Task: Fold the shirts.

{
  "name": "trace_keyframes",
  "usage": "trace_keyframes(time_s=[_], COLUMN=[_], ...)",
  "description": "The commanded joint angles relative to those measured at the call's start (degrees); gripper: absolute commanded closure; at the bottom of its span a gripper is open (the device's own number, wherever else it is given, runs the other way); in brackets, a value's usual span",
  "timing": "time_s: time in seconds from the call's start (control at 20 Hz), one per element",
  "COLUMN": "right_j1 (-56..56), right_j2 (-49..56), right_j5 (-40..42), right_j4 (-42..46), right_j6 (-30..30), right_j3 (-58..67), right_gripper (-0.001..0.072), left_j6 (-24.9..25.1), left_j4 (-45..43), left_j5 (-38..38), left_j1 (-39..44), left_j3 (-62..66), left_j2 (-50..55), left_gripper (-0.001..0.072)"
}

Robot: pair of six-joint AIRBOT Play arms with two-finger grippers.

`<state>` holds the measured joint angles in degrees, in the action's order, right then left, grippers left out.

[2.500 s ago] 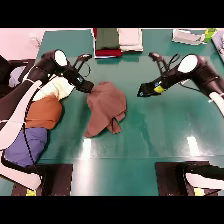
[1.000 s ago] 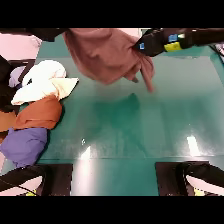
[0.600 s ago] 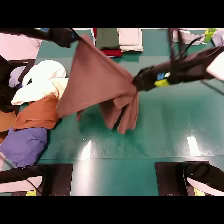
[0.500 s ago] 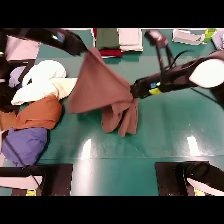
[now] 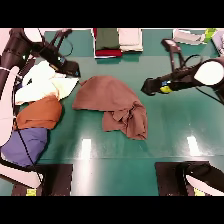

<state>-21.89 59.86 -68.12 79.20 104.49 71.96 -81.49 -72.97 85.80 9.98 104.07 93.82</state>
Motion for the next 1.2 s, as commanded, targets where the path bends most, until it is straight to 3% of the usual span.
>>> trace_keyframes(time_s=[0.0, 0.2, 0.4, 0.7, 0.75, 0.85, 0.9, 1.15], right_j1=[3.6, 3.7, 3.7, 3.7, 3.7, 3.7, 3.7, 3.8], right_j2=[-2.1, -0.9, 0.4, 0.5, 0.4, 0.4, 0.4, -2.1], right_j5=[-1.1, -0.9, -0.9, -0.8, -0.8, -1.1, -1.7, -10.1], right_j4=[0.0, -0.1, -0.2, -0.1, -0.1, -0.1, -0.1, 3.5], right_j6=[0.0, 0.0, 0.0, 0.0, 0.0, 0.0, 0.0, -0.6], right_j3=[-0.2, -0.2, -0.2, -0.2, -0.2, -0.2, -0.2, -9.6], right_gripper=[0.0259, 0.026, 0.0259, 0.026, 0.026, 0.026, 0.026, 0.0261], left_j6=[-2.1, -3.9, -5.5, -3.5, -3.5, -2.4, -1.5, -0.3], left_j4=[-3.3, -4.2, -0.9, 1.7, 1.8, 1.9, 1.8, 0.9], left_j5=[1.8, -4.6, -10.6, -11.3, -11.4, -11.4, -11.3, -15.2], left_j1=[-2.1, -2.1, -2.1, -2.1, -2.1, -2.1, -2.1, -2.1], left_j3=[-9.9, -21.9, -25.5, -30.3, -30.3, -30.3, -30.0, -28.7], left_j2=[-0.2, -0.2, -0.1, -0.1, -0.2, -0.2, -0.3, -9.4], left_gripper=[0.017, 0.0145, 0.0138, 0.0142, 0.0172, 0.0585, 0.0683, 0.0683])
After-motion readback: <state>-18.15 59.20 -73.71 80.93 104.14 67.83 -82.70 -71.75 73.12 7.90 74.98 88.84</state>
